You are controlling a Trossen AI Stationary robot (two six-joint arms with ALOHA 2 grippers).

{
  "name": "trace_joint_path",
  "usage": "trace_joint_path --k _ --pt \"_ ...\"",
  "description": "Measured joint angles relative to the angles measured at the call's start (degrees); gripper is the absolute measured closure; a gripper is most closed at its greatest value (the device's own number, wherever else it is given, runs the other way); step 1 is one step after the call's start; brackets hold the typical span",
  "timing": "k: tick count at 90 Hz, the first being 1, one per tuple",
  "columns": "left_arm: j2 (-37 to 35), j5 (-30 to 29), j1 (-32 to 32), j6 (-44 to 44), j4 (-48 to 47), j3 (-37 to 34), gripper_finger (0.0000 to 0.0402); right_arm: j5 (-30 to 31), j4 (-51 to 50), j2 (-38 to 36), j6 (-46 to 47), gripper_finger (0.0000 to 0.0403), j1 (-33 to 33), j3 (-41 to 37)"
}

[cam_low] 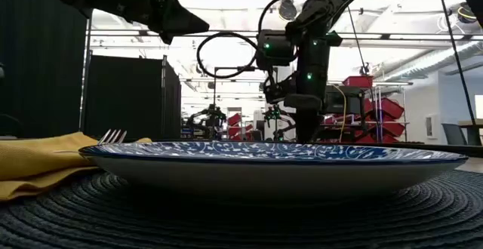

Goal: Set table place
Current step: Put the silver table knife on the blue table mat to the right of the blue plate

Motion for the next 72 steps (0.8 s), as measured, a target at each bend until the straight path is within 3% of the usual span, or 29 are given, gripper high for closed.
trace_joint_path --k 26,48,72 --pt "0.0 0.0 0.0 -0.17 0.01 0.0 0.0402 -0.2 5.14 -0.46 1.83 0.035 -0.07 -5.52" --pt "0.0 0.0 0.0 -0.26 0.01 0.0 0.0402 -2.04 4.26 -0.53 9.2 0.0391 -0.07 -6.36" --pt "0.0 0.0 0.0 -0.17 -0.04 0.0 0.0402 -4.65 0.62 -0.55 16.91 0.0375 2.05 -6.37"
